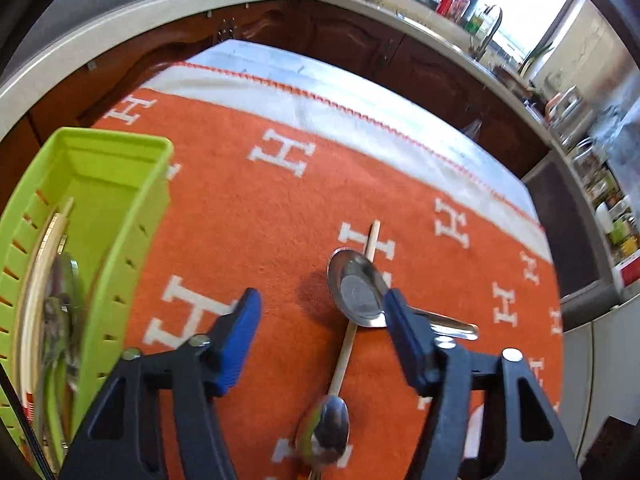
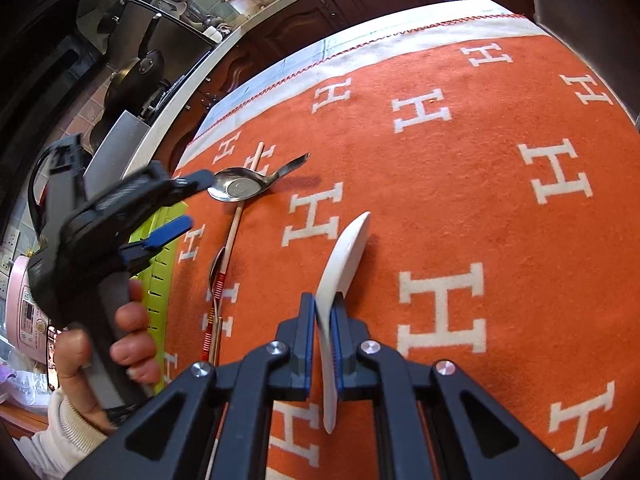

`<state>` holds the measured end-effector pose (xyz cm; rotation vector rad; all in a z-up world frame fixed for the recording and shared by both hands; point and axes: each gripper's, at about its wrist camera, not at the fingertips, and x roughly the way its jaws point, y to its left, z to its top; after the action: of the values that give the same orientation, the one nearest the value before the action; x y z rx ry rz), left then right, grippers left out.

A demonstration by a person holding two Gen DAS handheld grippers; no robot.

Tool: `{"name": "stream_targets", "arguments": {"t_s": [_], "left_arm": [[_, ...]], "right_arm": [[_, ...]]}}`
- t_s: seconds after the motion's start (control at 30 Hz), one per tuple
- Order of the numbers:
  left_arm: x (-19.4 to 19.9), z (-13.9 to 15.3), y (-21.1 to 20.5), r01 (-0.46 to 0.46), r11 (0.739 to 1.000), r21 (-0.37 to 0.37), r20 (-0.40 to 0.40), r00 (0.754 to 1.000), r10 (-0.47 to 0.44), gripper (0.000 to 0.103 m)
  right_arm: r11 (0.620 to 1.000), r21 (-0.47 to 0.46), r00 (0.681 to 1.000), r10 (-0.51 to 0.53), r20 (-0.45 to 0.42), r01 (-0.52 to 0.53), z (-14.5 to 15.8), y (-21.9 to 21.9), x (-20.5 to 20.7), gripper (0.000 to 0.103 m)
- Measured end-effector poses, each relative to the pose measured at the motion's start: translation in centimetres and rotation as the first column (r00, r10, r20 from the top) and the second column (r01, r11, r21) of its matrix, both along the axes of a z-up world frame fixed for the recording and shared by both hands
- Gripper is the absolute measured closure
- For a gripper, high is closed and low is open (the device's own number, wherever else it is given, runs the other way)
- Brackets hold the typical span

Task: Organize utensils
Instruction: 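Lift the white spoon with the right tool while the left tool grasps a steel spoon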

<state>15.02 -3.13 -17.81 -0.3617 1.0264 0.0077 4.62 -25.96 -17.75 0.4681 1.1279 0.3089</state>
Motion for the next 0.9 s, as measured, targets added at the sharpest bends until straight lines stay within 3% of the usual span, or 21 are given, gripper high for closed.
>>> {"name": "stream_targets", "arguments": {"t_s": [0.1,0.17,0.23,0.4,0.57,0.9], "left_arm": [[0.5,-0.6,-0.5,-0.013,1.000,0.029,0.025,1.000,0.012,0.067],[0.7,-0.8,-0.9,0.008,0.999,0.031,0.043,0.999,-0.010,0.090],[0.7,-0.9,-1.2,0.028,1.000,0.003,0.059,0.998,-0.028,0.095],[0.0,0.7,-1.7,0.061,0.998,0.014,0.118,0.991,-0.063,0.102],[-1.3,3.5,-1.1,0.112,0.994,-0.015,0.138,0.984,-0.109,0.103],[-8.7,11.7,5.6,0.125,0.992,0.010,0.226,0.966,-0.124,0.103]], "right_arm": [[1.000,0.013,1.000,0.002,0.007,-0.002,-0.1,-0.3,-0.1,0.096],[1.000,0.020,1.000,0.005,0.013,-0.005,-0.2,-0.4,-0.2,0.096],[1.000,0.022,1.000,0.011,0.016,-0.011,-0.3,-0.4,-0.2,0.095],[1.000,-0.001,0.999,0.026,0.029,-0.026,-0.2,-0.2,-0.2,0.094],[1.000,0.007,1.000,0.022,0.021,-0.022,-0.1,-0.2,-0.2,0.094],[1.000,-0.008,1.000,0.029,-0.008,-0.029,0.3,0.1,0.1,0.096]]}}
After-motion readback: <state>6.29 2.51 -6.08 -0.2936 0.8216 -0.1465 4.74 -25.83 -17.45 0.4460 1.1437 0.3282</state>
